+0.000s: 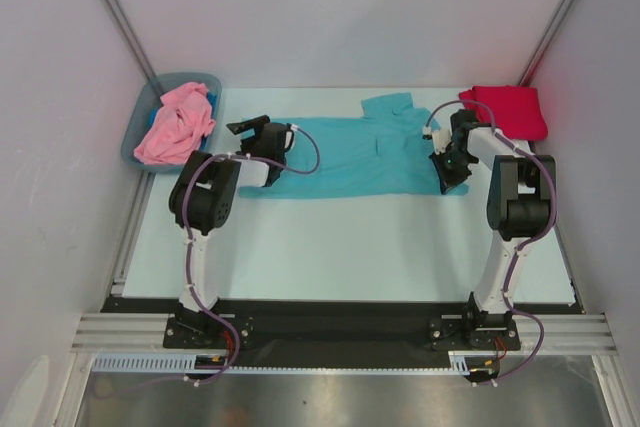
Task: Fold and stack the t-shirts
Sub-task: Fold the tshirt
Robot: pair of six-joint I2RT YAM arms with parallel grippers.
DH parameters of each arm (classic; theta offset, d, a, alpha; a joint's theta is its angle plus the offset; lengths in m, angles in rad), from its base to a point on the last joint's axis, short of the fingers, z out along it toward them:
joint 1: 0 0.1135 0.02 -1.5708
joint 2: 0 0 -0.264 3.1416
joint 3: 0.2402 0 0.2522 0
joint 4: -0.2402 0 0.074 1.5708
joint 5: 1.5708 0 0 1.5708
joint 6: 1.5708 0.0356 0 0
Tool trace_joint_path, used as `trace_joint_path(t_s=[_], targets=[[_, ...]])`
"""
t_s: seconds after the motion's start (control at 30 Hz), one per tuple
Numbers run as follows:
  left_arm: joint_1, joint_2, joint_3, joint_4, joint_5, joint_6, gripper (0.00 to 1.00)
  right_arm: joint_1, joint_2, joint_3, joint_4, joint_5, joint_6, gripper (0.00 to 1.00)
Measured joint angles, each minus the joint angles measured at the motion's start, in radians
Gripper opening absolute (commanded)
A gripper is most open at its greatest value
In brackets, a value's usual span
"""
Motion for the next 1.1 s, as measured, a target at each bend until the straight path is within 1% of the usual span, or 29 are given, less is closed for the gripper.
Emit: trace_joint_path(t_s=[0.13, 0.3, 0.47, 0.63, 0.77, 0.9, 1.1], targets=[[-0.003, -0.051, 0.094, -0.138, 0.035, -0.068, 1.0, 0.028, 0.0, 0.031, -0.034, 0.016, -0.001, 0.0], [-0.021, -0.143, 0.146, -0.261, 0.117, -0.14, 1.0, 0.066, 0.005, 0.145, -0.053, 0.016, 0.002, 0.0], [-0.061, -0.197, 0.149, -0.465, 0.267, -0.232, 1.0, 0.074, 0.045, 0.226, -0.042, 0.019, 0.005, 0.0], [-0.084, -0.201, 0.125, -0.628, 0.399, -0.288, 1.0, 0.071, 0.093, 0.23, -0.042, 0.026, 0.008, 0.0], [-0.082, -0.201, 0.111, -0.74, 0.464, -0.312, 1.0, 0.07, 0.105, 0.23, -0.044, 0.034, 0.009, 0.0], [-0.074, -0.201, 0.11, -0.775, 0.476, -0.335, 1.0, 0.069, 0.105, 0.229, -0.044, 0.039, 0.009, 0.0], [-0.037, -0.199, 0.069, -0.714, 0.443, -0.336, 1.0, 0.063, 0.105, 0.206, -0.043, 0.042, 0.008, 0.0]])
